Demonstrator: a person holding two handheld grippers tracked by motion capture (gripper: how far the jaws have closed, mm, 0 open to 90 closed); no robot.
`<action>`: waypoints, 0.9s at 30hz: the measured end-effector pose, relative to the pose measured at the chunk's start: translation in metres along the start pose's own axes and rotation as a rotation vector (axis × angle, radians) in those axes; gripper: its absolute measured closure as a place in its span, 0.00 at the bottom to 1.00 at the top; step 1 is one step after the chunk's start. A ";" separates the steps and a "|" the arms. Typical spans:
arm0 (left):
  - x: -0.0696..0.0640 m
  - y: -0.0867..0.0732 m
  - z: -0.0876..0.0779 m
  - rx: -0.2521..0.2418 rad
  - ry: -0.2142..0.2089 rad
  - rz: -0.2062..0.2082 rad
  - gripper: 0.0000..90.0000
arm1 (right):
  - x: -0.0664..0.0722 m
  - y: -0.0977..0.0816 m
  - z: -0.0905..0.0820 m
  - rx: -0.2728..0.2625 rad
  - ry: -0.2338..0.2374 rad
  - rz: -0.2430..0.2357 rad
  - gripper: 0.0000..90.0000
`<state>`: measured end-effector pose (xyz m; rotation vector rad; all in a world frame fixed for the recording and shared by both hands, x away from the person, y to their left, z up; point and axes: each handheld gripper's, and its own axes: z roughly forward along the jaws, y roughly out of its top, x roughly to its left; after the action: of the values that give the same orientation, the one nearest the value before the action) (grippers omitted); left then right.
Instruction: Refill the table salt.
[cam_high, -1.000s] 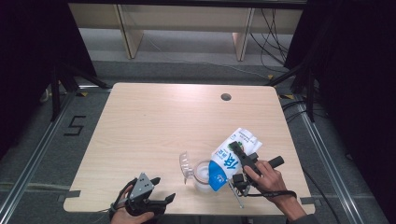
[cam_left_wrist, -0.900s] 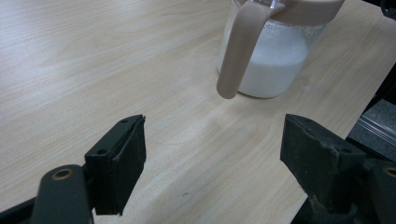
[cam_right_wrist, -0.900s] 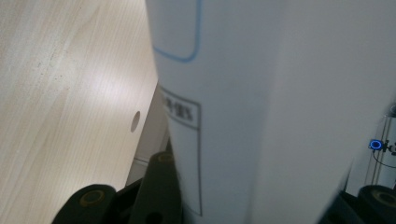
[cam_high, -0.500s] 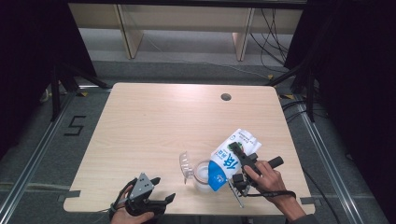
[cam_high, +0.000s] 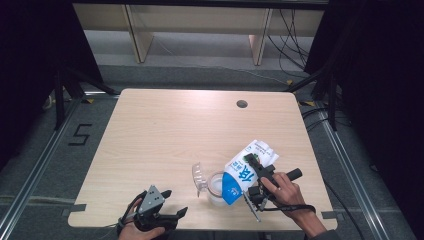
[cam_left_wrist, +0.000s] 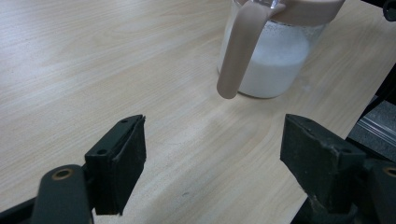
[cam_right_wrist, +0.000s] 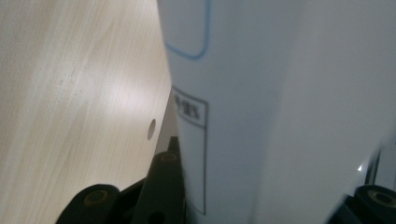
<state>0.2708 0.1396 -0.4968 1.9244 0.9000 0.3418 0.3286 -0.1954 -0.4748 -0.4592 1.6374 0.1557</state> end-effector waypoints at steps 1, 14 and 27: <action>0.000 0.000 0.000 0.001 0.000 0.002 0.25 | -0.002 -0.001 0.001 -0.015 0.000 0.008 0.83; 0.000 0.000 -0.001 0.008 -0.002 -0.007 0.25 | -0.004 0.000 0.001 -0.041 0.045 0.057 0.85; 0.000 0.000 -0.001 0.008 -0.001 -0.004 0.25 | -0.004 -0.004 0.001 -0.047 0.078 0.158 0.86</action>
<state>0.2704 0.1401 -0.4965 1.9298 0.9059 0.3346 0.3311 -0.1982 -0.4699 -0.3754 1.7498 0.2975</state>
